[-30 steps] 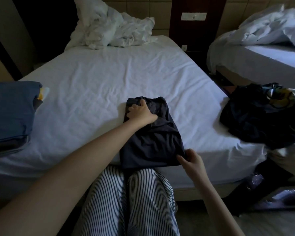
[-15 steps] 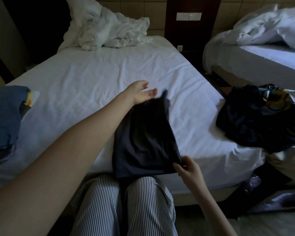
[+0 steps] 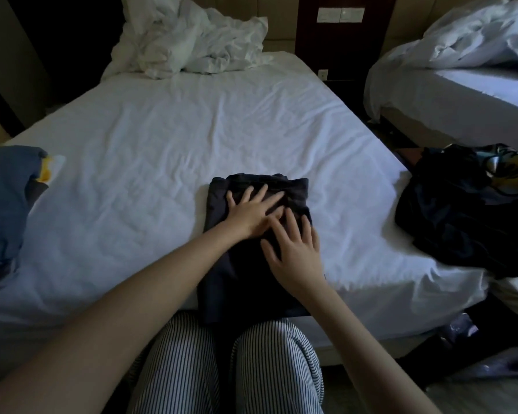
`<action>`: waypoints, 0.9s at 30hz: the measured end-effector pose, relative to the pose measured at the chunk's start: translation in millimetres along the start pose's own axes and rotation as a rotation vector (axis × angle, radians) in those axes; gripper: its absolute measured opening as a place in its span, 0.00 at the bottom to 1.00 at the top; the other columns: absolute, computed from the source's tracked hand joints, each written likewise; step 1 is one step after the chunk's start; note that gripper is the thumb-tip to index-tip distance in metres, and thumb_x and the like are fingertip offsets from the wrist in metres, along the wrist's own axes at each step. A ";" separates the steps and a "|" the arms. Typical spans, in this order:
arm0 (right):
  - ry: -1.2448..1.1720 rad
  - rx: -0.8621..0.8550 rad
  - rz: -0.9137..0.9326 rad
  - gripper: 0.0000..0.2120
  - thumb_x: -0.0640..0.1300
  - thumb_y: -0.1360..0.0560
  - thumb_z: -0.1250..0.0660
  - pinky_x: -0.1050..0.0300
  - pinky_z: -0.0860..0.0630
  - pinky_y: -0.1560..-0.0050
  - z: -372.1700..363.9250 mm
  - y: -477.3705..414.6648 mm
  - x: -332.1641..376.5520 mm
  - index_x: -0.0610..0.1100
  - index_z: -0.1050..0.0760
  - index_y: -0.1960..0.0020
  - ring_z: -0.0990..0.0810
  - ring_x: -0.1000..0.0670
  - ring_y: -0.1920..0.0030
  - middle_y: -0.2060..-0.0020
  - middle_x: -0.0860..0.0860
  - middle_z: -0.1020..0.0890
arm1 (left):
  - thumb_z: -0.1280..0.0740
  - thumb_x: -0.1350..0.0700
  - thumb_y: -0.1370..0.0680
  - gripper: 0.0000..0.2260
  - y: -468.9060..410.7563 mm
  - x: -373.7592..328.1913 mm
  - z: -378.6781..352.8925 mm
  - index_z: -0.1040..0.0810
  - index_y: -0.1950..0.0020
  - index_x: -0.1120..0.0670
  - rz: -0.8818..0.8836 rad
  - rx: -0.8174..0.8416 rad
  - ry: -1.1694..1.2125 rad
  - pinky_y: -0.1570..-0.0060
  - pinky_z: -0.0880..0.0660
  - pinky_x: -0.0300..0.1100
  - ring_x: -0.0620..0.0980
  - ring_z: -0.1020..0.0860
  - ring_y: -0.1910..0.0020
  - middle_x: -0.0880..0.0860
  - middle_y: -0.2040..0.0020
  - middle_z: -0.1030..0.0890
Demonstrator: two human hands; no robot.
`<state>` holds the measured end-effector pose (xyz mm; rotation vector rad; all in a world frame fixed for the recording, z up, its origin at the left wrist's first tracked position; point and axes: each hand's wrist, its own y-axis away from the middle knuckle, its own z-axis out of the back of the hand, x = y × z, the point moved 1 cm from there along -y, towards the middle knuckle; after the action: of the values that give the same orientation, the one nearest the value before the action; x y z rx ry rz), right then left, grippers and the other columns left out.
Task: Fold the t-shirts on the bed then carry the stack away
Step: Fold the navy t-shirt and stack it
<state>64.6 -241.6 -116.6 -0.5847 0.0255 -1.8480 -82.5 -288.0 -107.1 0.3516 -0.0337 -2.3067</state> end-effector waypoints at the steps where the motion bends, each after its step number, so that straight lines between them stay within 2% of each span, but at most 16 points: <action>1: 0.050 0.079 -0.020 0.34 0.65 0.27 0.59 0.40 0.49 0.29 -7.2 0.2 -4.1 0.52 0.41 0.26 0.46 0.35 0.26 0.26 0.44 0.40 | 0.53 0.37 0.20 0.23 -8.6 2.0 2.3 0.51 0.25 0.34 0.033 -0.016 0.012 0.32 0.66 0.66 0.53 0.58 0.23 0.45 0.22 0.55; 3: 0.109 0.130 -0.024 0.41 0.72 0.31 0.71 0.41 0.55 0.28 -15.1 5.6 -13.6 0.57 0.48 0.24 0.52 0.36 0.25 0.24 0.46 0.47 | 0.55 0.36 0.21 0.24 -21.0 7.5 8.3 0.53 0.25 0.34 0.090 -0.030 0.019 0.33 0.67 0.67 0.54 0.62 0.24 0.44 0.22 0.57; 5: 0.131 0.168 -0.020 0.44 0.73 0.35 0.77 0.43 0.58 0.27 -11.6 7.1 -15.5 0.60 0.53 0.24 0.55 0.38 0.25 0.23 0.48 0.51 | 0.55 0.37 0.20 0.23 -28.8 12.2 10.1 0.52 0.25 0.35 0.111 -0.025 0.069 0.33 0.66 0.67 0.55 0.62 0.24 0.43 0.22 0.57; 7: 0.096 0.227 -0.052 0.40 0.72 0.34 0.71 0.44 0.55 0.28 -3.1 1.0 -13.7 0.61 0.51 0.25 0.52 0.40 0.25 0.23 0.50 0.48 | 0.52 0.40 0.20 0.22 -29.5 16.1 11.9 0.46 0.25 0.38 0.075 -0.089 0.154 0.31 0.62 0.64 0.54 0.55 0.23 0.44 0.22 0.50; 8: 0.056 0.222 -0.081 0.37 0.70 0.31 0.66 0.45 0.51 0.29 2.4 -5.1 -14.2 0.59 0.47 0.25 0.46 0.41 0.26 0.25 0.50 0.43 | 0.48 0.43 0.20 0.22 -27.9 20.5 14.5 0.41 0.26 0.41 0.049 -0.169 0.207 0.29 0.56 0.62 0.53 0.48 0.24 0.45 0.23 0.44; 10: -0.042 0.088 -0.149 0.31 0.64 0.27 0.54 0.47 0.39 0.35 16.3 -25.5 -20.5 0.53 0.38 0.28 0.33 0.42 0.33 0.32 0.48 0.29 | 0.42 0.47 0.22 0.21 -23.3 39.1 23.7 0.31 0.30 0.49 0.040 -0.367 0.283 0.31 0.41 0.52 0.52 0.33 0.30 0.50 0.29 0.30; 12: -0.126 -0.048 -0.213 0.24 0.57 0.23 0.45 0.48 0.35 0.38 25.4 -56.6 -30.1 0.47 0.35 0.30 0.29 0.40 0.37 0.36 0.46 0.26 | 0.39 0.51 0.23 0.17 -20.0 66.3 33.3 0.27 0.35 0.51 0.098 -0.417 0.245 0.37 0.35 0.46 0.54 0.27 0.36 0.52 0.37 0.23; 15: -0.359 0.002 -0.403 0.26 0.54 0.23 0.38 0.47 0.33 0.37 19.9 -103.6 -38.8 0.42 0.36 0.31 0.29 0.40 0.36 0.36 0.43 0.28 | 0.36 0.51 0.23 0.12 -17.6 93.8 39.8 0.24 0.41 0.52 0.158 -0.352 0.222 0.40 0.36 0.46 0.52 0.26 0.39 0.50 0.42 0.21; 17: -0.448 0.050 -0.484 0.20 0.50 0.24 0.36 0.51 0.30 0.43 10.1 -124.7 -43.1 0.40 0.29 0.37 0.25 0.42 0.40 0.42 0.42 0.23 | 0.34 0.55 0.24 0.08 -20.8 98.1 45.9 0.22 0.47 0.55 0.121 -0.370 0.329 0.43 0.32 0.44 0.53 0.24 0.43 0.52 0.46 0.19; 20: -0.572 -0.096 -0.521 0.10 0.42 0.25 0.35 0.56 0.29 0.50 8.3 -143.4 -54.0 0.39 0.22 0.46 0.21 0.44 0.48 0.51 0.43 0.19 | 0.33 0.60 0.24 0.06 -26.6 104.6 56.0 0.22 0.50 0.60 0.089 -0.429 0.410 0.50 0.31 0.40 0.55 0.23 0.47 0.57 0.49 0.19; 22: -0.616 -0.152 -0.489 0.09 0.40 0.25 0.35 0.60 0.31 0.55 7.6 -151.0 -57.6 0.37 0.22 0.49 0.22 0.47 0.53 0.54 0.43 0.19 | 0.34 0.62 0.25 0.06 -29.1 107.5 54.4 0.22 0.49 0.61 0.134 -0.440 0.391 0.49 0.31 0.41 0.57 0.23 0.47 0.58 0.47 0.20; 24: -0.580 -0.123 -0.480 0.09 0.40 0.24 0.36 0.62 0.34 0.55 -0.7 -153.8 -56.2 0.36 0.23 0.48 0.23 0.47 0.53 0.52 0.42 0.19 | 0.35 0.62 0.25 0.09 -26.6 95.8 46.9 0.23 0.45 0.60 0.194 -0.441 0.295 0.44 0.32 0.44 0.58 0.26 0.42 0.59 0.43 0.23; 25: -0.562 -0.124 -0.490 0.10 0.41 0.23 0.37 0.61 0.33 0.54 -5.6 -153.1 -55.9 0.37 0.24 0.46 0.23 0.46 0.50 0.50 0.42 0.19 | 0.37 0.62 0.25 0.11 -20.7 85.1 42.6 0.24 0.43 0.60 0.194 -0.511 0.229 0.43 0.33 0.45 0.59 0.28 0.40 0.59 0.41 0.24; 27: -0.608 -0.217 -0.513 0.13 0.42 0.22 0.40 0.59 0.33 0.48 -3.7 -150.4 -54.7 0.37 0.28 0.41 0.24 0.43 0.44 0.44 0.41 0.23 | 0.40 0.58 0.27 0.15 -3.3 61.6 31.2 0.22 0.44 0.59 0.069 -0.687 0.140 0.43 0.29 0.49 0.61 0.26 0.41 0.59 0.42 0.22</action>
<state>-57.0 -139.6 -95.7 -1.3867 -0.3614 -2.0883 -133.2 -332.6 -92.4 0.1477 0.7817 -2.0670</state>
